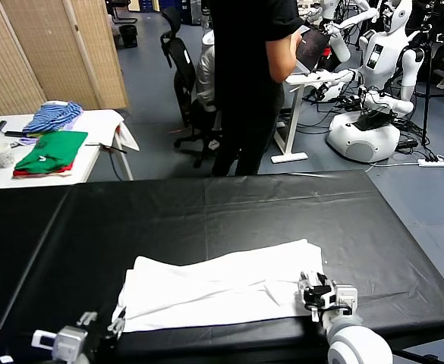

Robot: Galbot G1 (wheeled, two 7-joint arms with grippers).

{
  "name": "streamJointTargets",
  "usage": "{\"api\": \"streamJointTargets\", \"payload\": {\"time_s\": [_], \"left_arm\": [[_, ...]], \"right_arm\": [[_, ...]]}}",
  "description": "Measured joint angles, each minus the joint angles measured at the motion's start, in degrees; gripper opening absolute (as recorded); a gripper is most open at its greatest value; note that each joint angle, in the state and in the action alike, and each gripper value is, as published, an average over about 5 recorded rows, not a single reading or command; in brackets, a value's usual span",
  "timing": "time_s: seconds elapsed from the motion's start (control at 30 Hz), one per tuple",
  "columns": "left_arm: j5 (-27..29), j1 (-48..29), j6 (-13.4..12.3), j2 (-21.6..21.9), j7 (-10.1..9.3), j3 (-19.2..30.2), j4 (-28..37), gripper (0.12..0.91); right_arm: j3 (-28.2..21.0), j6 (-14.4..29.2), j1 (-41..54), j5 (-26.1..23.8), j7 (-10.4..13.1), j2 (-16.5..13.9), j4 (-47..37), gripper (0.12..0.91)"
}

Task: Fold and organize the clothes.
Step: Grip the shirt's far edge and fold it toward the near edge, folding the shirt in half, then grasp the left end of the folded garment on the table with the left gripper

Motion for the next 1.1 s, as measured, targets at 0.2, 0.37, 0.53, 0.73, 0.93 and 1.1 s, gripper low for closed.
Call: {"api": "streamJointTargets", "payload": {"time_s": [0.2,0.37,0.53,0.73,0.93,1.1], "left_arm": [[-8.2,-2.8,0.0,-0.3,-4.16,-1.1,0.1,0.903],[-14.0,-5.0,0.0,-1.7,-6.12,-0.4,2.1,0.907],[-17.8,-6.1,0.0,-2.5,-7.31,0.1,4.4,0.907],[-20.8,-7.4,0.0,-2.8,-7.98,0.4,6.8,0.906],[-20.8,-8.7,-0.1,-2.9,-8.01,1.2,8.7,0.846],[-20.2,-8.7,-0.3,-2.9,-7.78,1.6,9.5,0.659]], "right_arm": [[0.6,0.0,-1.0,-0.1,0.1,0.0,1.7,0.905],[1.4,0.0,-1.9,-0.2,0.1,0.0,3.6,0.907],[2.2,0.0,-2.9,-0.2,0.1,0.1,5.7,0.907],[3.2,0.0,-3.7,-0.2,0.1,0.3,7.8,0.907],[3.6,0.0,-4.0,-0.2,0.1,0.6,8.5,0.907],[4.0,0.0,-4.2,-0.2,0.1,0.7,8.7,0.907]]}}
